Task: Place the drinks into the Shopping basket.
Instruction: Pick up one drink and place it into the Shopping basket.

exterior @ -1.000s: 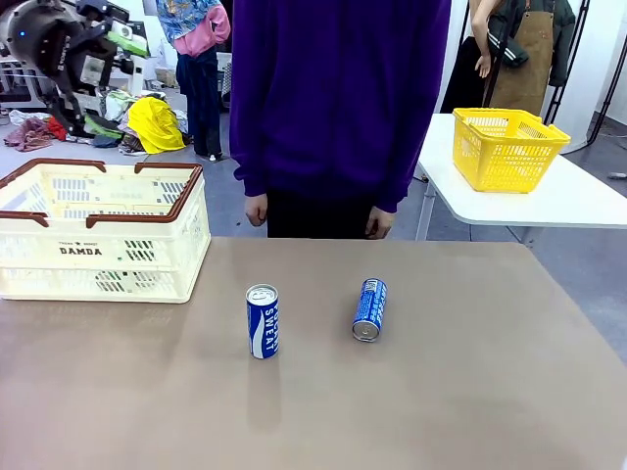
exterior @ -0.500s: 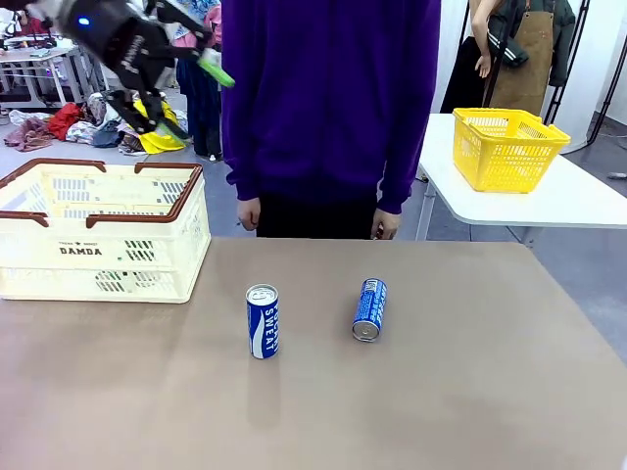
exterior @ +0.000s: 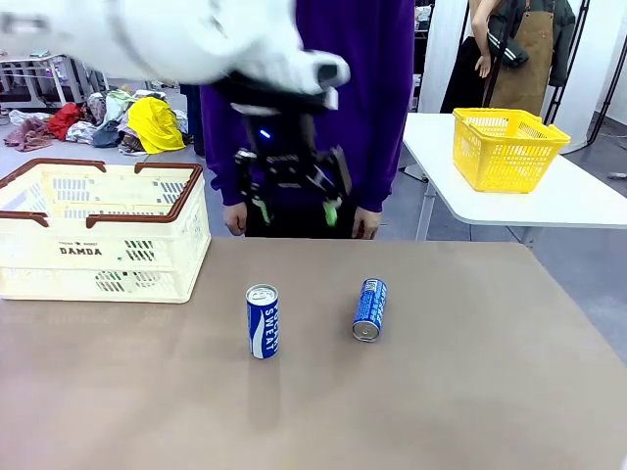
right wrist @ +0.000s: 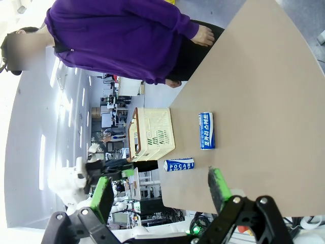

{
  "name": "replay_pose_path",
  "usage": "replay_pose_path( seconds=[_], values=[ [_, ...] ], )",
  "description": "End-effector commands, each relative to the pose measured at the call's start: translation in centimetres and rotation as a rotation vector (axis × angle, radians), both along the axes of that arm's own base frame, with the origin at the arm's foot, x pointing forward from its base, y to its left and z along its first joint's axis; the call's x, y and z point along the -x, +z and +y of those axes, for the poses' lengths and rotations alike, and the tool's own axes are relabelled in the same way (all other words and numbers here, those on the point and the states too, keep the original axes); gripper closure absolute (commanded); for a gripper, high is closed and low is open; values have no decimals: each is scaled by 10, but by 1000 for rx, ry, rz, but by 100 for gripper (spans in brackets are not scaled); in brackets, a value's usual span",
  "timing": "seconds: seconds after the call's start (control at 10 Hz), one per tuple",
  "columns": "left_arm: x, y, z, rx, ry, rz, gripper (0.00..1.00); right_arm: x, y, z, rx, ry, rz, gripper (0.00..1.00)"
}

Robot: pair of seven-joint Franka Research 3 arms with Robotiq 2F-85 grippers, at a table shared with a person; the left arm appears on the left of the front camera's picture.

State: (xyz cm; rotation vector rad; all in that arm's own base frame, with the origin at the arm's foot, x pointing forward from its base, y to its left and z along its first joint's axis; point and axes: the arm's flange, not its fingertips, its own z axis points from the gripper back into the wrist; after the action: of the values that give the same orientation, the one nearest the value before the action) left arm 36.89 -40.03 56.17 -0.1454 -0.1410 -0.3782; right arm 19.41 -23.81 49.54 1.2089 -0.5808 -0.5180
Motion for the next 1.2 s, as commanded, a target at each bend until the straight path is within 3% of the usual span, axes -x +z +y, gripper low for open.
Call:
replay_pose_path(
  seconds=[0.0, 0.1, 0.2, 0.3, 0.5, 0.6, 0.8, 0.9, 1.1],
  values=[
    [-41, -18, -68, -145, 6, -22, 0, -2, 2, -1, -2, 2, -37, 0],
    [-40, -37, -93, -136, -28, -17, 0, -2, 2, -1, -2, 2, -37, 0],
    [-44, -37, -98, -41, 61, 42, 0, -2, 2, -1, -2, 2, -37, 0],
    [-23, -51, -60, -113, -28, -27, 0, -2, 2, -1, -2, 2, -37, 0],
    [-23, -51, -60, -113, -28, -27, 0, -2, 2, -1, -2, 2, -37, 0],
    [-32, -62, -86, -100, -11, -10, 0, -2, 2, -1, -2, 2, -37, 0],
    [-25, -106, -114, -18, 135, -152, 0, -2, 2, -1, -2, 2, -37, 0],
    [-22, -120, -123, -7, 172, -188, 0, -2, 2, -1, -2, 2, -37, 0],
    [-20, -138, -127, 17, 179, -154, 0, -2, 2, -1, -2, 2, -37, 0]
  ],
)
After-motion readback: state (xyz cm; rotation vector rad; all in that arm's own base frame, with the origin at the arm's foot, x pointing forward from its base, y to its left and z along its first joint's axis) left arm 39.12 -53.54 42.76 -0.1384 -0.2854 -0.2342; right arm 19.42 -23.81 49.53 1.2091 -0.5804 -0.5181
